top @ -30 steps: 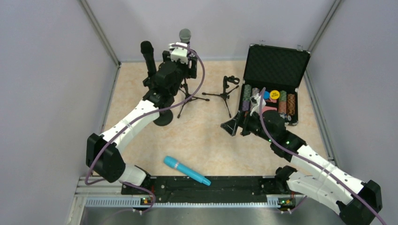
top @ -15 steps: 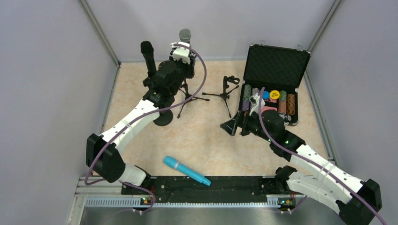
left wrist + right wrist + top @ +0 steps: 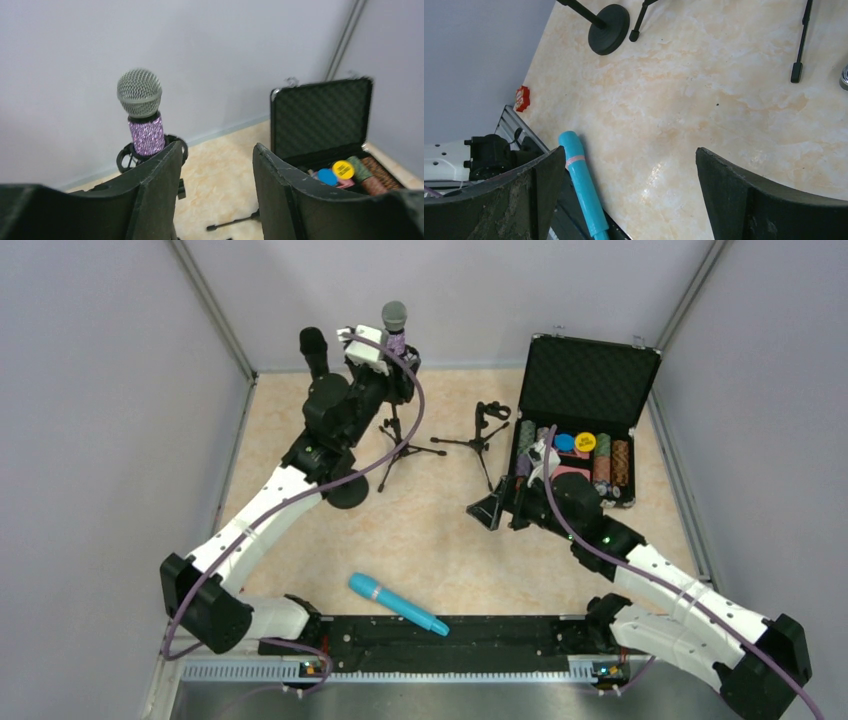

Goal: Attach the microphones to the stand

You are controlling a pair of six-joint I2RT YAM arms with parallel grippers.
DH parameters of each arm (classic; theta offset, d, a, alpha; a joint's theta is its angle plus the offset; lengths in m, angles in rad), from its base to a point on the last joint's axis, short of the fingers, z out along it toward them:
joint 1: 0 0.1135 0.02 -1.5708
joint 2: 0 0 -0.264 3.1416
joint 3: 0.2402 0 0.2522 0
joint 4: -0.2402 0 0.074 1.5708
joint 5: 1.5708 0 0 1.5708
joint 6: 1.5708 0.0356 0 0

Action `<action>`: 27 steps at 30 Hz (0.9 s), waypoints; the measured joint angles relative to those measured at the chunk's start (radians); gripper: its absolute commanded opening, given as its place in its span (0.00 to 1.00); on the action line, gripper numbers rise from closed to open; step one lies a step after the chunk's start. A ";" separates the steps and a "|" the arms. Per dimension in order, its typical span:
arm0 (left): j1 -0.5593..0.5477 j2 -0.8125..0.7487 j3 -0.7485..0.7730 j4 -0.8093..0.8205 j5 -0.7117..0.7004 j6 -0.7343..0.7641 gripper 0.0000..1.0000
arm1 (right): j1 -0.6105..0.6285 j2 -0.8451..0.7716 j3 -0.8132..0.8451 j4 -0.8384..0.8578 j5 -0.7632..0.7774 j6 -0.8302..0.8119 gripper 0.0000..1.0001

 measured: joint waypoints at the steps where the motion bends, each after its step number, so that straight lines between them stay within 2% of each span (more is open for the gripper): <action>1: 0.000 -0.020 -0.007 0.012 0.014 -0.010 0.61 | 0.000 0.003 0.000 -0.001 0.000 0.000 0.99; 9: -0.001 -0.156 -0.128 0.105 0.145 -0.082 0.70 | 0.000 0.004 0.000 -0.003 -0.002 -0.052 0.99; 17: -0.001 -0.231 -0.291 0.137 0.248 -0.059 0.84 | -0.001 0.009 0.036 -0.078 0.031 -0.142 0.99; 27: -0.001 -0.297 -0.414 0.172 0.292 0.029 0.85 | -0.004 0.229 0.175 -0.210 0.035 -0.212 0.99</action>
